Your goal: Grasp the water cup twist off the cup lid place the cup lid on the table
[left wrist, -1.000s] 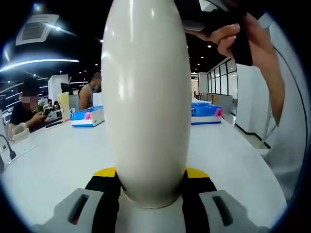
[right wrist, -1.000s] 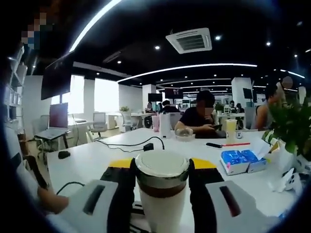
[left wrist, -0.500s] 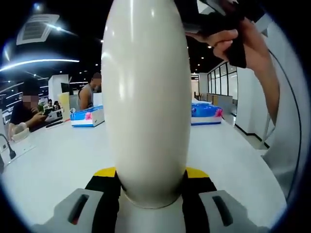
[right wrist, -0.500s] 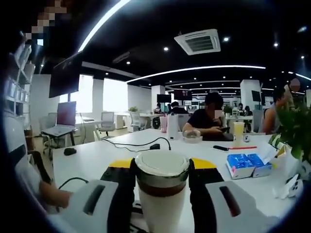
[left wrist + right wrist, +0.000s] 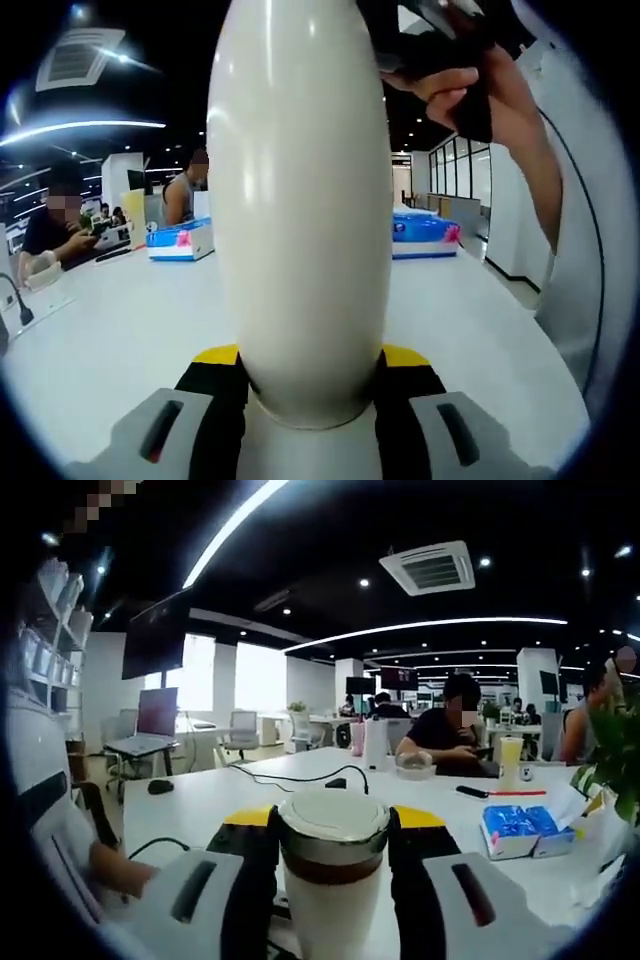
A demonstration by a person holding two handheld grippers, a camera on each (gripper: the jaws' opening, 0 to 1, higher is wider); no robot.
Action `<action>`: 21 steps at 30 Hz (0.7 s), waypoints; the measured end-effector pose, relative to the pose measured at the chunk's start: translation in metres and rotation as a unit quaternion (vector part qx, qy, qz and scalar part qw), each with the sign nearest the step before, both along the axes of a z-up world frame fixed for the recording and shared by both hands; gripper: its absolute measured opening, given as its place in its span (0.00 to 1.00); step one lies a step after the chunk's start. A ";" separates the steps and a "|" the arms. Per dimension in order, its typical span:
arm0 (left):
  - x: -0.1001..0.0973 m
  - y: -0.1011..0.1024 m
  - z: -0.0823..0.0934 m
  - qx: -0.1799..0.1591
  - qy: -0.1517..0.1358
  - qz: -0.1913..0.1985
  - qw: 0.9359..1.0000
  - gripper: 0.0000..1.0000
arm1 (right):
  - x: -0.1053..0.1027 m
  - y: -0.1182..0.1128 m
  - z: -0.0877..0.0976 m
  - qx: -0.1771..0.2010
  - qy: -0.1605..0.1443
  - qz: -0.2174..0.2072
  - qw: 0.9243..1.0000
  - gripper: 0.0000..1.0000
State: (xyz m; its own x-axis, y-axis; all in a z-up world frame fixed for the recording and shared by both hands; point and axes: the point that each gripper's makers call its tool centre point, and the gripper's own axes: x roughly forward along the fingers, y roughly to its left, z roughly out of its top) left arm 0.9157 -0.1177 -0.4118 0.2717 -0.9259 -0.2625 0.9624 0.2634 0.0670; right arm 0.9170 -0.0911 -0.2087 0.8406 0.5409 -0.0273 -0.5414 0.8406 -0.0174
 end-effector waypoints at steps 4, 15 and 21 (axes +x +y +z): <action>0.000 0.000 0.000 0.000 0.000 -0.001 1.000 0.51 | 0.001 0.002 0.000 -0.004 -0.003 0.023 1.000 0.46; 0.000 0.000 0.000 0.000 0.000 -0.001 1.000 0.51 | -0.001 0.006 0.000 -0.017 -0.010 0.065 0.998 0.46; 0.001 0.000 0.000 0.000 0.001 -0.001 1.000 0.51 | -0.001 0.003 -0.001 -0.019 -0.008 0.077 0.997 0.46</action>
